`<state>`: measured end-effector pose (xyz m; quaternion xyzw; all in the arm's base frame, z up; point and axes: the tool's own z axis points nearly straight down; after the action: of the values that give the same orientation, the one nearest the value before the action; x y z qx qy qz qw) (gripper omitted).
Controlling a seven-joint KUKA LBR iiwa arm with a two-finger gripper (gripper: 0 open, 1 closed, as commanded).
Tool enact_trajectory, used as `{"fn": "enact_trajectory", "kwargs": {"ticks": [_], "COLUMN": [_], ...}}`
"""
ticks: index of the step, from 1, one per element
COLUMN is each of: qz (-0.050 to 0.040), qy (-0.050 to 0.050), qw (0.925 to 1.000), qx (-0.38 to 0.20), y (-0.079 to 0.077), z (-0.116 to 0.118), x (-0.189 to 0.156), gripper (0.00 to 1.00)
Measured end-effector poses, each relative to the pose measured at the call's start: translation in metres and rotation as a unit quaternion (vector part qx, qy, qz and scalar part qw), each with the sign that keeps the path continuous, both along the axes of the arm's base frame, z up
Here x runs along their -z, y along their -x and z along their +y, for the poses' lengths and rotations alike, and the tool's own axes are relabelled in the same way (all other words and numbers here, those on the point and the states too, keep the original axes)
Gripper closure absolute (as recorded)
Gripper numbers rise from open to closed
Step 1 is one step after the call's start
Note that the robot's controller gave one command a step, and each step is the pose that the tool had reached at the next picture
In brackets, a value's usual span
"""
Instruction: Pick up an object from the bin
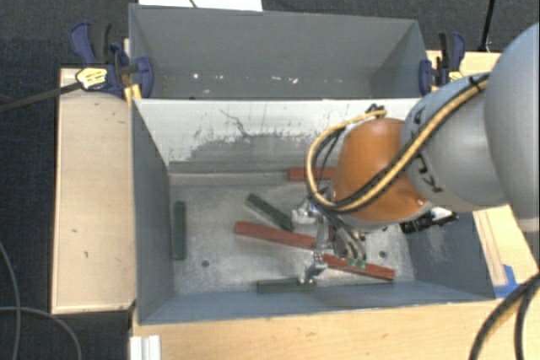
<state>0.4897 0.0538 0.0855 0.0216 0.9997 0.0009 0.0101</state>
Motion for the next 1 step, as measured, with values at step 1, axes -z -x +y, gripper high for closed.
{"fn": "enact_trajectory", "kwargs": {"ticks": [1], "qz": [0.0079], "qy": [0.000], "qw": [0.9993], "qx": [0.036], "y": [-0.0094], "z": [0.0248], "x": [-0.0082], "gripper": [0.00]}}
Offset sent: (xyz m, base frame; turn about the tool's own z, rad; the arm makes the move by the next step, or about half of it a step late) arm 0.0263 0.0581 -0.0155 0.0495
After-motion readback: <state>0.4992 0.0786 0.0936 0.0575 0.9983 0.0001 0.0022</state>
